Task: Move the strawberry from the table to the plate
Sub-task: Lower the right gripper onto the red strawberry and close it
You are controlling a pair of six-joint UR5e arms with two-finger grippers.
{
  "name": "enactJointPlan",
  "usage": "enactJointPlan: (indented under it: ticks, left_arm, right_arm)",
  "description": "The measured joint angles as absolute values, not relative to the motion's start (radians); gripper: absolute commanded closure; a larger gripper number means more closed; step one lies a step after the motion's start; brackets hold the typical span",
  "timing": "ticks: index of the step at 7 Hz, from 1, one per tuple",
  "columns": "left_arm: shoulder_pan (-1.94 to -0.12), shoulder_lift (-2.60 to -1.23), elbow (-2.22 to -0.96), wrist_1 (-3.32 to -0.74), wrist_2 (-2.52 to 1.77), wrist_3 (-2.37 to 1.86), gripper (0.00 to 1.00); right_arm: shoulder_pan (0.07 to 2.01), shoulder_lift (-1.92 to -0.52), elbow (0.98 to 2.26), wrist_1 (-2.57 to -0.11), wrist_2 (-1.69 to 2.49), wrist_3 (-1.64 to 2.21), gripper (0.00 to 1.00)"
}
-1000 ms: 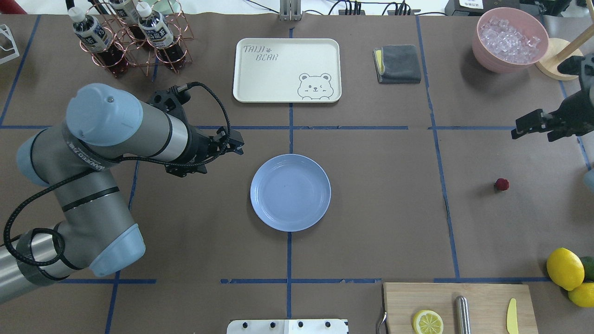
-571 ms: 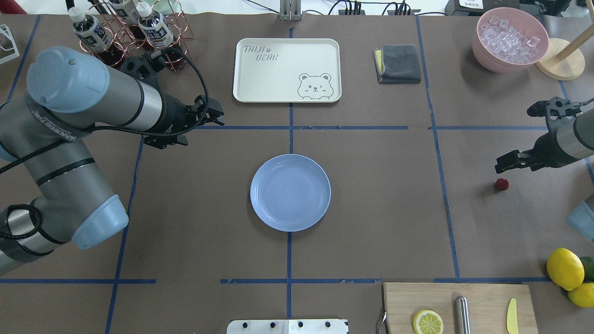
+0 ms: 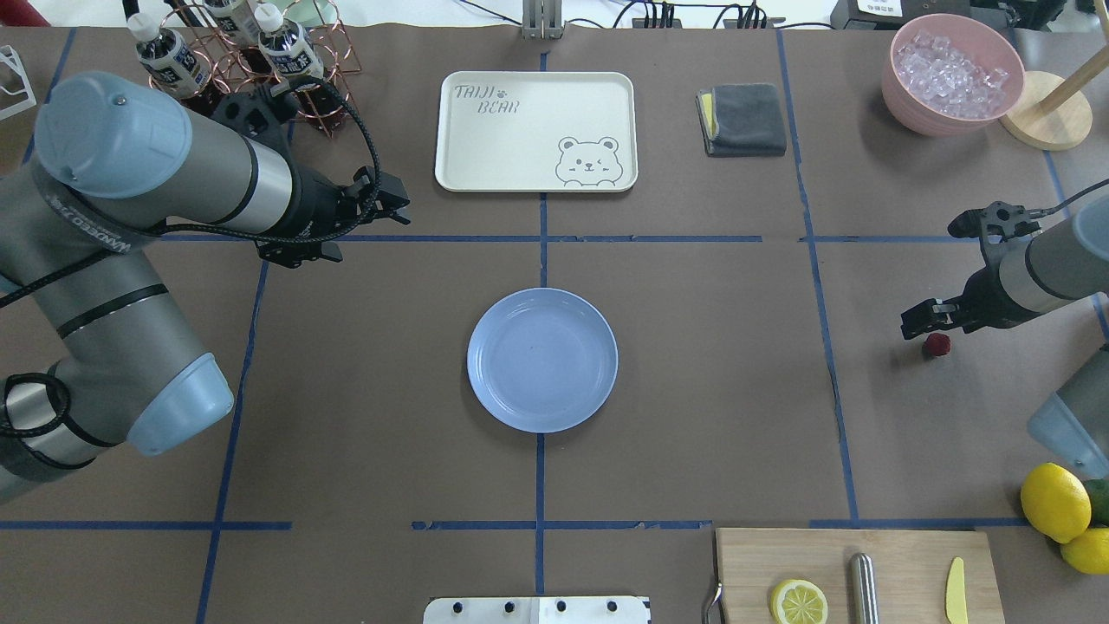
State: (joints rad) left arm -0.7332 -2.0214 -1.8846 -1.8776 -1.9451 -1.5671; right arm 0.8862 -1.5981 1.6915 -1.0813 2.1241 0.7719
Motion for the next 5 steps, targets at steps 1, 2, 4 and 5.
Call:
enactJointPlan:
  ticks: [1, 2, 4, 5]
  left_arm:
    - [-0.733, -2.022, -1.884, -1.878, -1.945, -1.567, 0.00]
    - [-0.733, -2.022, -1.885, -1.878, -1.945, -1.568, 0.00]
    - [-0.733, -2.023, -1.885, -1.877, -1.950, -1.568, 0.00]
    - [-0.733, -2.024, -1.885, -1.876, -1.954, -1.568, 0.00]
  right_arm:
    - [0.886, -1.594, 1.688, -1.081, 2.128, 0.772, 0.28]
    - [0.885, -1.594, 1.687, -1.081, 2.132, 0.772, 0.34]
    - [0.886, -1.595, 1.687, -1.081, 2.139, 0.771, 0.34]
    - [0.886, -1.599, 1.688, -1.081, 2.140, 0.771, 0.34]
